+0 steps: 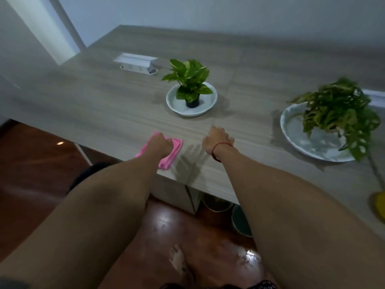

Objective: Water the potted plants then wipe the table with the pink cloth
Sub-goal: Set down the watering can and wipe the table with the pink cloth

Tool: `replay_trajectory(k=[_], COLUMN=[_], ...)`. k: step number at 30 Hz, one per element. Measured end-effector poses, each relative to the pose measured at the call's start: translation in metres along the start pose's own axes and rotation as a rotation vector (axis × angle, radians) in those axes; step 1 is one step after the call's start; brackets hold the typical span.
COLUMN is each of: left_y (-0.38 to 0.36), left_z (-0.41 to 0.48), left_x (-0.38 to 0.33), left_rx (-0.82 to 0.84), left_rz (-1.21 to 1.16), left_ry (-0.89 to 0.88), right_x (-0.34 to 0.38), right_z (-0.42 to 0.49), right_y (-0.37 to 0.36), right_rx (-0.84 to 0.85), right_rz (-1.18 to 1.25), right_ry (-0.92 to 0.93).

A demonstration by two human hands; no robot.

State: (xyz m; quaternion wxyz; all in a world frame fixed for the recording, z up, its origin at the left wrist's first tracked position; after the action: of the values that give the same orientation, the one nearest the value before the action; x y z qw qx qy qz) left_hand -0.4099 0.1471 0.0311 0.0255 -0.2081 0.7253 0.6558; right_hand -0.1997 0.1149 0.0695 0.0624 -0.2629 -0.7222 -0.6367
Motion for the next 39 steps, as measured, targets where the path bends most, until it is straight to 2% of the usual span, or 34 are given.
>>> replay_trajectory(k=[5, 11, 14, 18, 21, 25, 34, 39], left_y=[-0.011, -0.036, -0.048, -0.047, -0.058, -0.068, -0.049, -0.078], left_z=[0.047, 0.075, 0.081, 0.088, 0.091, 0.082, 0.061, 0.024], left_x=[0.055, 0.091, 0.111, 0.121, 0.123, 0.12, 0.05, 0.001], left_rx=[0.06, 0.115, 0.129, 0.054, 0.152, 0.253, 0.222, 0.337], left_rz=[0.018, -0.018, -0.051, 0.009, -0.115, -0.201, -0.346, -0.363], left_ry=[-0.003, -0.019, 0.027, -0.011, 0.038, 0.053, -0.039, -0.061], right_x=[0.054, 0.079, 0.082, 0.082, 0.084, 0.087, 0.034, -0.023], right_z=[0.02, 0.023, 0.019, 0.019, 0.017, 0.01, 0.015, 0.0], right_y=[-0.061, -0.141, -0.172, -0.189, -0.196, -0.192, -0.124, -0.094], right_rx=[0.047, 0.11, 0.133, 0.055, 0.049, 0.118, -0.143, -0.232], right_rz=[0.044, 0.126, 0.197, 0.394, 0.557, 0.578, 0.475, 0.397], right_ry=[-0.07, -0.192, -0.296, -0.514, -0.64, -0.656, -0.595, -0.609])
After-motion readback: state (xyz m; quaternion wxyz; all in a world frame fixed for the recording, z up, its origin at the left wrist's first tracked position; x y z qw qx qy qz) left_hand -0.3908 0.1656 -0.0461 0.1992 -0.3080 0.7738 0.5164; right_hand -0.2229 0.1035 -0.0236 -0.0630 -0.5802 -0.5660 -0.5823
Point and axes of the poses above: each hand's wrist, its own z-axis towards the middle knuckle, its own y-axis out of the back of the hand, x = y × z, the point moved 8 cm from there along z, towards the middle knuckle, and after that the axes turned 11 degrees about -x, right-handed, at the moved point
